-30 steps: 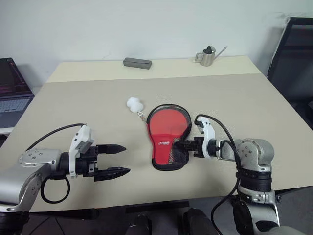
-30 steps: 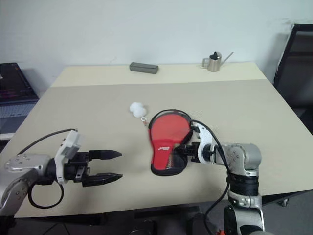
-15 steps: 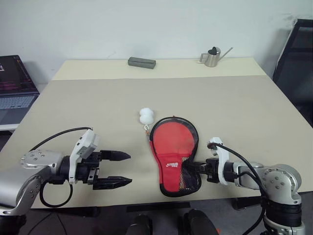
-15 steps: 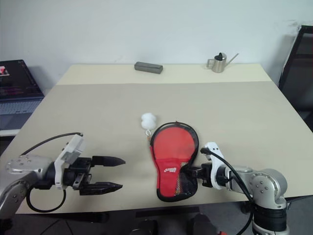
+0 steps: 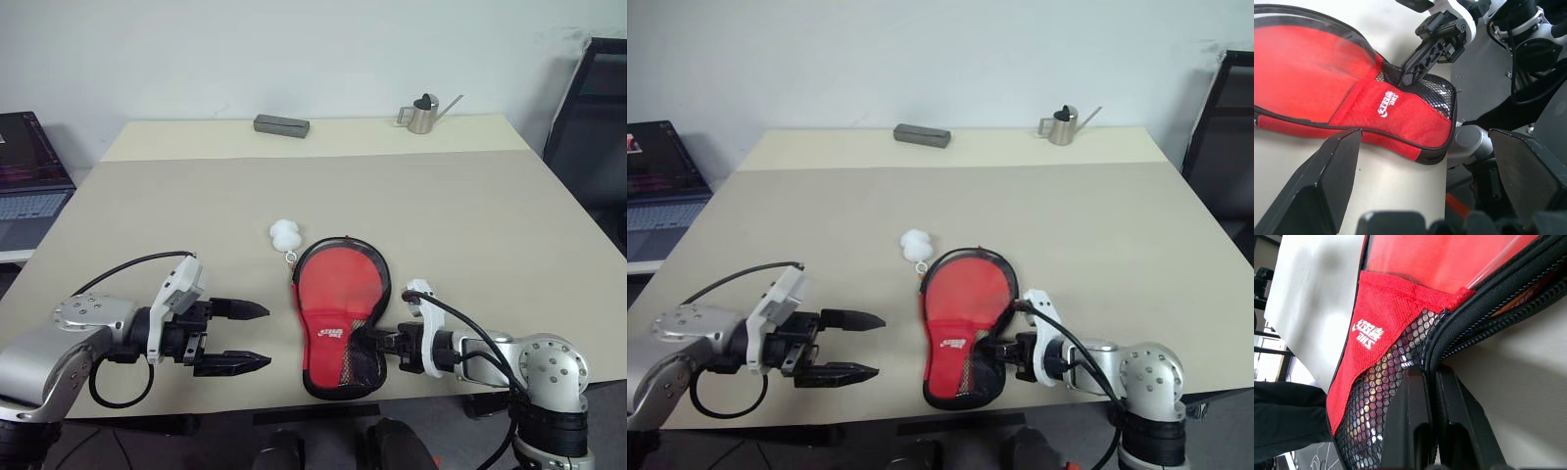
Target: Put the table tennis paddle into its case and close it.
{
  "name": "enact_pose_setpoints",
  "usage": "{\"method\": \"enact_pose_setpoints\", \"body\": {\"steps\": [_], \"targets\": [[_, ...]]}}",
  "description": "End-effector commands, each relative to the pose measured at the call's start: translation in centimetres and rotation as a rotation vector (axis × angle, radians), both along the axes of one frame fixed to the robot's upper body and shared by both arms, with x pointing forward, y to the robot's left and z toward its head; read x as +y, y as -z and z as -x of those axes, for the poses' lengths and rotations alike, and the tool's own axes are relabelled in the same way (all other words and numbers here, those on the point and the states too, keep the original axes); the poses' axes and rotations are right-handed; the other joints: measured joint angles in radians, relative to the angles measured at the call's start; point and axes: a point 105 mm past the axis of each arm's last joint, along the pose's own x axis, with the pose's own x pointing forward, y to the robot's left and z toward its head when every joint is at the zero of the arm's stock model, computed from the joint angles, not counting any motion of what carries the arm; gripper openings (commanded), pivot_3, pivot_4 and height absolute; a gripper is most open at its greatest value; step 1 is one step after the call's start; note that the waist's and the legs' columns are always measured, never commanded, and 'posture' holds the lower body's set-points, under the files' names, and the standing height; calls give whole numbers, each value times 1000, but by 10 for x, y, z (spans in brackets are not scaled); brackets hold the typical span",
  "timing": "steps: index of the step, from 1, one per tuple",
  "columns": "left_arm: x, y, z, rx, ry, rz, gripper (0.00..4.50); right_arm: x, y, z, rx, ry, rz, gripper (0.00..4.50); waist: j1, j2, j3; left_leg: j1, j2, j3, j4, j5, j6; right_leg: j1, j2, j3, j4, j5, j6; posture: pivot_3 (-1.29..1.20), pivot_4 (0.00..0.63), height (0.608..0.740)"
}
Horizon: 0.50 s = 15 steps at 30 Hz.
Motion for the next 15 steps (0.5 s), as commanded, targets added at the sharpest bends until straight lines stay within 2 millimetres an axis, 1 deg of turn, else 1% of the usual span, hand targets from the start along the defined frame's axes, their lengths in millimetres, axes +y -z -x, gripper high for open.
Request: {"method": "enact_pose_setpoints", "body": {"steps": [1,2,4,7,9,11,14,15], "targets": [[-1,-4,0,-27,-1,9,4500,0,-4,3,-10,-22,2,512,0,0,0,0,0,0,0,0,0,0,0,0,0,0,0,0,150,740],[-2,-4,0,-28,-2,10,4500,-4,-4,2,-12,-15,11,683,0,0,0,0,1,0,0,0,0,0,0,0,0,0,0,0,150,740],[-3,-3,1,-28,-3,13,4500,-10,-5,2,-16,-13,24,1320,1,0,0,0,1,0,0,0,0,0,1,0,0,0,0,0,150,740],[-3,-3,-1,-33,-10,16,4500,-29,-5,6,-15,0,57,2319,4,0,0,0,1,0,0,0,0,0,1,0,-1,-1,1,0,150,740],[-2,-3,-2,-37,-16,17,4500,-35,-7,7,-23,6,62,2946,6,0,0,0,1,0,0,0,0,1,1,0,-1,-1,1,0,150,740],[-3,-3,-4,-43,-21,20,4500,-38,-14,7,-54,1,55,3489,8,0,0,0,1,0,0,0,0,2,1,0,-2,-1,1,0,150,740],[-4,-5,-7,-57,-31,33,4500,-40,-35,4,-154,-39,52,4483,11,1,0,0,1,0,0,0,0,4,4,-1,-8,2,2,0,150,740],[-4,-6,-8,-62,-38,37,4500,-39,-42,2,-194,-52,52,4483,11,1,0,-1,1,0,0,0,0,4,5,-1,-10,3,2,0,150,740]]}}
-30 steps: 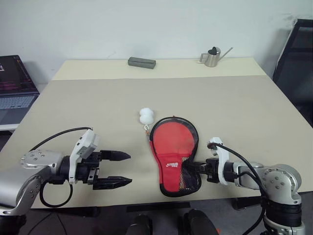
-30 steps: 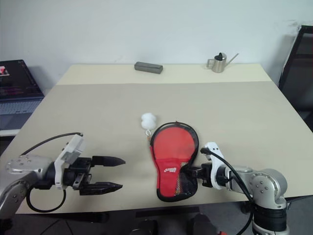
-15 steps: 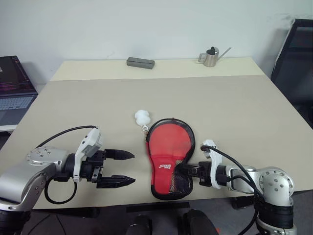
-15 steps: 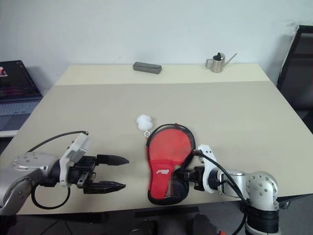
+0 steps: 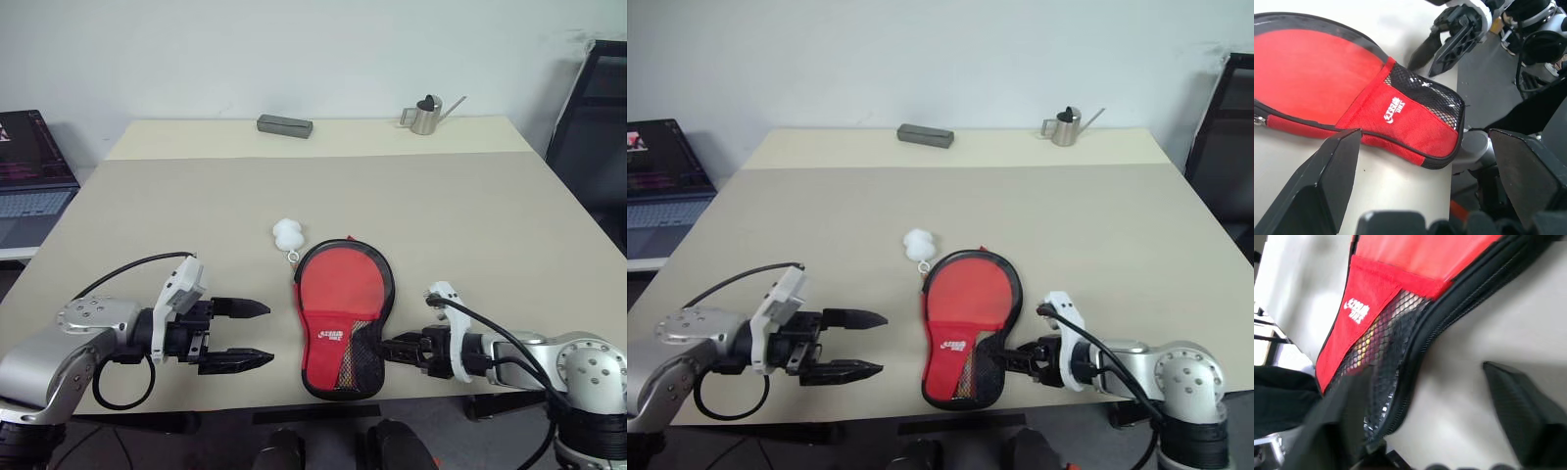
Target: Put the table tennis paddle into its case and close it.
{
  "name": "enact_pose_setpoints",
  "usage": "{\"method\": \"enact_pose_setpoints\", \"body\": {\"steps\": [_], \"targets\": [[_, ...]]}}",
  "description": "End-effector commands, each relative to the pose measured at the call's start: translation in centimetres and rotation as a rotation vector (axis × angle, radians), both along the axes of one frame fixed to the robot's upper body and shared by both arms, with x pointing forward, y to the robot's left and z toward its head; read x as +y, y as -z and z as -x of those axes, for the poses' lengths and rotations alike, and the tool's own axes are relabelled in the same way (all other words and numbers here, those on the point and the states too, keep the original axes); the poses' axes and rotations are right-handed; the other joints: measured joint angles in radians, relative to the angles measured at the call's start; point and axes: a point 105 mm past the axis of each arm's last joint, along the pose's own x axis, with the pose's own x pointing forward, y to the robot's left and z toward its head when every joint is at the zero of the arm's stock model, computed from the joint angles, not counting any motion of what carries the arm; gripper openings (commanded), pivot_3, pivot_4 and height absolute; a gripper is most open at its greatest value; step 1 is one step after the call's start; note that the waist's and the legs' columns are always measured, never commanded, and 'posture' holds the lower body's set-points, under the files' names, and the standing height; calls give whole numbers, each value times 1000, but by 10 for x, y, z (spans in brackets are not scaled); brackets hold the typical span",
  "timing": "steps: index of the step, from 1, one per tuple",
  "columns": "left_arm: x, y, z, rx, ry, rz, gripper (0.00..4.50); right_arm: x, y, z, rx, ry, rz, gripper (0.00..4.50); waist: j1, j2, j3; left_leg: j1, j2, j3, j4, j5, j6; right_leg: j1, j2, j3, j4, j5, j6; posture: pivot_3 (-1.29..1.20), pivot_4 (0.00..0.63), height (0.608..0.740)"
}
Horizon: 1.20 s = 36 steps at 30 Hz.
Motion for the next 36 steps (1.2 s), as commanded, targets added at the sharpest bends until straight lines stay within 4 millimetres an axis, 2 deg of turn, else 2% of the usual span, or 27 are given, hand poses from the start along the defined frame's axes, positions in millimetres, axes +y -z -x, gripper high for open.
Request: {"method": "enact_pose_setpoints", "body": {"steps": [1,4,6,9,11,14,19,24,27,31,34,36], "targets": [[-2,-7,-5,-48,-8,17,4500,3,-31,-4,-158,-55,-29,4483,0,0,0,0,0,0,0,0,0,0,1,0,0,0,0,0,150,740],[-1,-9,-11,-69,-49,36,4500,3,-49,-11,-283,-89,-9,4483,0,0,0,0,1,0,0,0,0,0,3,0,-1,1,-1,0,150,740],[3,-13,-24,-109,-118,47,4500,9,-69,-20,-405,-139,-22,4483,2,0,0,0,2,0,0,0,0,0,4,0,-1,1,-1,0,150,740],[11,-19,-39,-158,-190,42,4500,21,-85,-24,-517,-225,-52,4483,2,0,0,1,2,0,0,0,0,0,5,0,-1,2,-2,0,150,740],[17,-24,-48,-198,-232,38,4500,28,-90,-28,-587,-289,-31,4483,4,0,0,0,3,0,0,0,0,0,5,-1,-1,2,-2,0,150,740],[28,-35,-71,-290,-352,38,4500,37,-92,-48,-706,-335,44,4483,5,0,0,0,2,0,0,0,0,0,5,0,-2,2,-2,0,150,740],[38,-41,-89,-371,-462,32,4500,46,-96,-60,-791,-405,60,4483,6,0,0,-1,2,0,0,0,0,-1,5,0,-3,4,-3,0,150,740],[50,-42,-98,-417,-555,14,4500,68,-84,-61,-810,-488,34,4483,6,0,0,-1,3,0,0,-1,-1,-2,5,0,-3,6,-6,0,150,740],[53,-43,-96,-408,-564,27,4500,86,-68,-54,-800,-552,-21,4483,6,-1,0,-1,2,0,0,-1,-2,-2,5,0,-2,6,-7,0,150,740],[56,-44,-97,-411,-571,20,4500,102,-48,-54,-773,-601,-30,4483,6,-1,0,-1,2,0,1,-1,-2,-2,4,0,-2,6,-7,0,150,740],[57,-44,-99,-414,-578,14,4500,105,-35,-61,-748,-614,0,4483,6,0,0,-1,2,0,1,-1,-2,-2,5,0,-1,6,-7,0,150,740],[57,-45,-102,-415,-580,12,4500,101,-20,-78,-685,-568,67,4483,5,-1,0,0,2,0,1,-1,-2,-2,5,0,-1,6,-7,0,150,740]]}}
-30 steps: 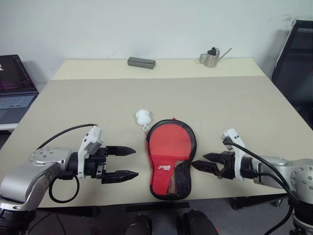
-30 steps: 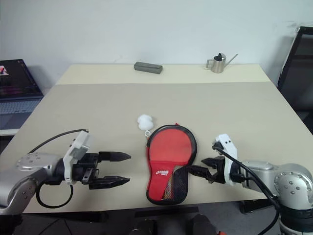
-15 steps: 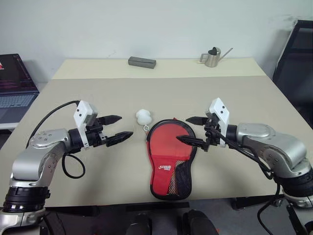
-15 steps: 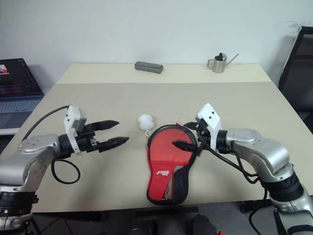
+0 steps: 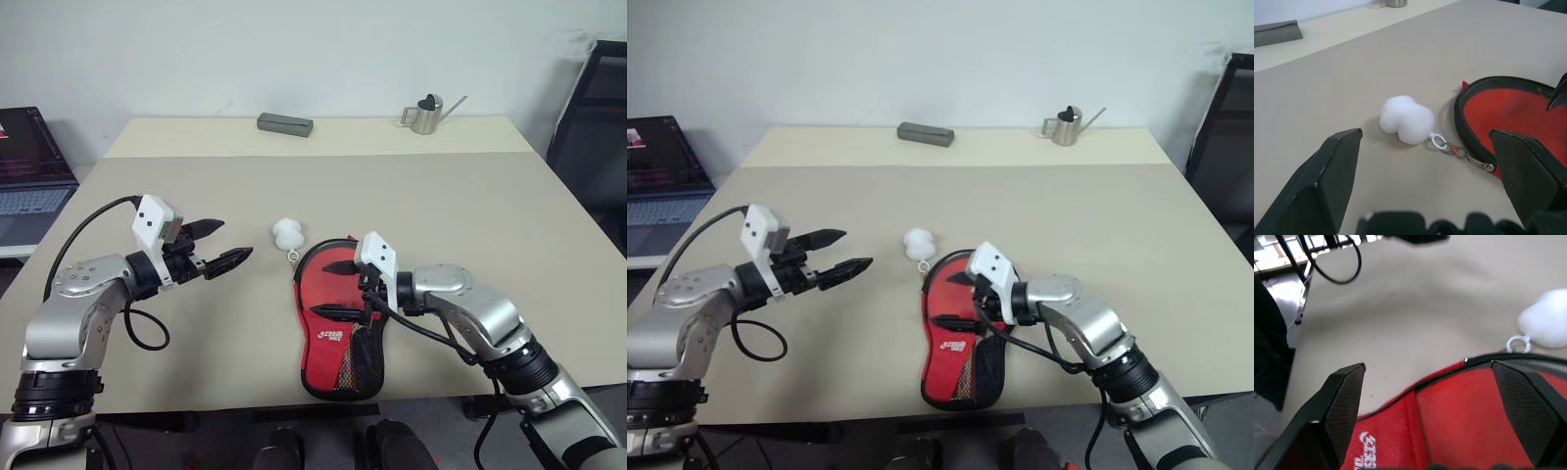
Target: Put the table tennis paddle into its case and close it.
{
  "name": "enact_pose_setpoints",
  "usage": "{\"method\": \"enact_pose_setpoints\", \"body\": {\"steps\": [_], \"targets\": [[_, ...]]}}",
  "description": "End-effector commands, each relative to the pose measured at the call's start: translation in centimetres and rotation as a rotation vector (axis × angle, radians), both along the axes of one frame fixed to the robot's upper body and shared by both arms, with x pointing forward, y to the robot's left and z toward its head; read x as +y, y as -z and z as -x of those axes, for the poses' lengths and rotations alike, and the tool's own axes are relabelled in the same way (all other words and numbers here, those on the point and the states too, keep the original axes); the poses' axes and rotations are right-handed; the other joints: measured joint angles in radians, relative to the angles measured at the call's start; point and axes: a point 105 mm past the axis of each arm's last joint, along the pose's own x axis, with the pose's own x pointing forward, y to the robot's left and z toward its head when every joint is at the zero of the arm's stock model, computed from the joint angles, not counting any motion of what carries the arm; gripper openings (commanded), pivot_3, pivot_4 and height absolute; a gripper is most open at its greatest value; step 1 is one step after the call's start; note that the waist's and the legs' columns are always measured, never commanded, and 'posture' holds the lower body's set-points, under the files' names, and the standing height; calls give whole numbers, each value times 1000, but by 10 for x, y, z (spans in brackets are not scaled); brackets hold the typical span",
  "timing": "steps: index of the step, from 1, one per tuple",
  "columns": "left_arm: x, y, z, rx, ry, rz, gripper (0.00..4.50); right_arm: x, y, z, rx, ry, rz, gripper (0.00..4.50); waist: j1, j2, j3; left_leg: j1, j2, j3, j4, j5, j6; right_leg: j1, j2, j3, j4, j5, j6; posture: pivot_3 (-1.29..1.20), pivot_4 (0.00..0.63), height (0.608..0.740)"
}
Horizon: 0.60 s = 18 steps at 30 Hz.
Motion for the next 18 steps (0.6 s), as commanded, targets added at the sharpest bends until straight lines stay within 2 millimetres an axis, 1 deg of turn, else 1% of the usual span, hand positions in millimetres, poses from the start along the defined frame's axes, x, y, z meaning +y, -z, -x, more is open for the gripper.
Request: {"method": "enact_pose_setpoints", "body": {"steps": [1,2,5,8,11,13,17,18], "targets": [[4,-15,-5,-57,-17,-9,4500,-7,15,-25,2,86,86,4483,0,0,0,0,0,0,0,0,0,0,0,0,0,0,0,0,150,740],[3,-16,-7,-58,-19,-4,4500,-10,19,-32,-2,113,113,4483,0,0,0,0,0,0,0,0,0,0,0,0,1,0,0,0,150,740],[-2,-15,-11,-56,-9,-3,4500,-18,31,-41,-11,140,182,4483,0,0,0,0,0,0,0,0,0,0,0,0,1,0,0,0,150,740],[-9,-15,-15,-48,8,4,4500,-23,40,-42,-21,138,238,4483,0,-1,0,1,0,0,0,0,0,0,0,0,1,0,0,0,150,740],[-19,-11,-24,-7,26,21,4500,-24,43,-42,-35,132,258,4483,1,-1,-1,1,0,0,0,0,0,0,0,0,1,0,0,0,150,740],[-22,-5,-32,24,19,8,4500,-23,42,-43,-36,135,255,4483,2,-1,-1,2,0,0,1,0,0,2,0,-1,2,0,0,0,150,740],[-32,4,-60,50,-33,-6,4500,-19,43,-44,-36,140,247,4483,5,-2,-1,5,-1,0,1,0,0,4,0,-1,2,0,0,0,150,740],[-33,6,-65,55,-41,-6,4500,-18,43,-44,-35,141,244,4483,4,-2,-1,5,-1,0,1,0,0,4,0,-1,2,0,0,0,150,740]]}}
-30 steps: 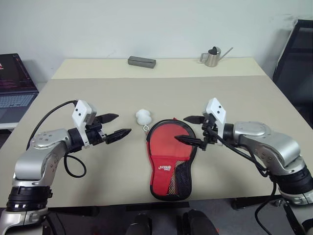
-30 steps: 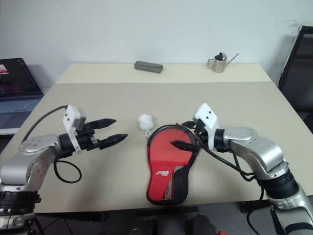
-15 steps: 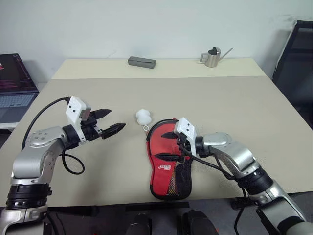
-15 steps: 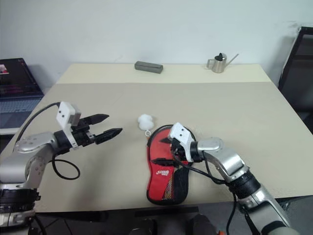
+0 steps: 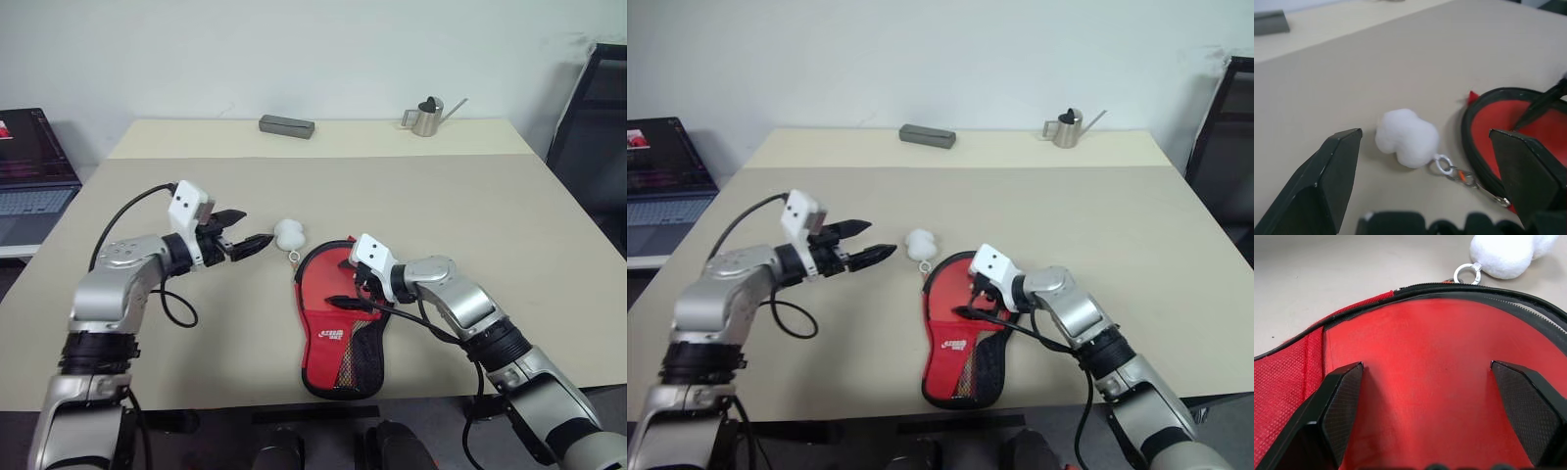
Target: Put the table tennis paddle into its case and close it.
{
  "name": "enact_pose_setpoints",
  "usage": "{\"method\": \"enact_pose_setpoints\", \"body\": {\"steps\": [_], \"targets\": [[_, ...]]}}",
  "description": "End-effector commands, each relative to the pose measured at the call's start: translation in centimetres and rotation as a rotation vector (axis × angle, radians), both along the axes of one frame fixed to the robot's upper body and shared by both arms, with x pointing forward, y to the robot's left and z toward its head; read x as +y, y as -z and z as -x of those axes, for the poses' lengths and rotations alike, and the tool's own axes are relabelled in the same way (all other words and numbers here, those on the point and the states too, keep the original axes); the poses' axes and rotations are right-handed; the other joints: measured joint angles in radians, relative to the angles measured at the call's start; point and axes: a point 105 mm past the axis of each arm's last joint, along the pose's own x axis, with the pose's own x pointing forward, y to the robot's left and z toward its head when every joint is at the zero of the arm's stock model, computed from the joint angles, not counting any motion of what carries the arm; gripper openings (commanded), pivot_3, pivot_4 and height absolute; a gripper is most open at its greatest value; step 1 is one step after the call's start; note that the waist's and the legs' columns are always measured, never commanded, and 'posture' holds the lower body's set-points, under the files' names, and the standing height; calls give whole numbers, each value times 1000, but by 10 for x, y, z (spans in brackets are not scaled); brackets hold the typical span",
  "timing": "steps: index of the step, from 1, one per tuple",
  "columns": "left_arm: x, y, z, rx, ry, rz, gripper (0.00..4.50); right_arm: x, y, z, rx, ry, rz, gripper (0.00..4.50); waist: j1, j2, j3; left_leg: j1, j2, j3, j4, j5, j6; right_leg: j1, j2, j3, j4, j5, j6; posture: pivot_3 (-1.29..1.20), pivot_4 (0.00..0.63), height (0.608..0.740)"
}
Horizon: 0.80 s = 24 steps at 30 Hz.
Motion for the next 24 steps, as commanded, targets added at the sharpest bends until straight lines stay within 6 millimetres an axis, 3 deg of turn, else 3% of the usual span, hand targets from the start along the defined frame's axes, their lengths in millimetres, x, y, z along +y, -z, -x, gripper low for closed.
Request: {"method": "enact_pose_setpoints", "body": {"steps": [1,10,17,21,24], "targets": [[-6,0,-20,-13,-41,-28,4500,0,15,1,30,17,38,4483,-2,0,0,0,0,0,0,0,0,0,0,0,0,0,0,0,150,740],[-32,30,-49,75,-30,-36,4500,4,16,5,38,23,24,4483,-13,0,0,0,0,0,0,0,0,0,0,0,1,0,0,0,150,740],[-38,48,-52,157,-28,-29,4500,4,17,6,42,39,15,4483,-18,0,0,0,0,0,0,0,0,0,0,0,1,0,0,0,150,740],[-41,59,-49,187,-12,-38,3669,3,14,2,29,74,-2,4500,-18,0,0,0,0,0,0,0,0,0,0,0,1,1,1,0,150,740],[-40,61,-48,192,-14,-30,2542,4,10,-2,27,106,-27,4500,-18,0,0,0,0,0,0,0,0,0,0,0,2,1,1,0,150,740]]}}
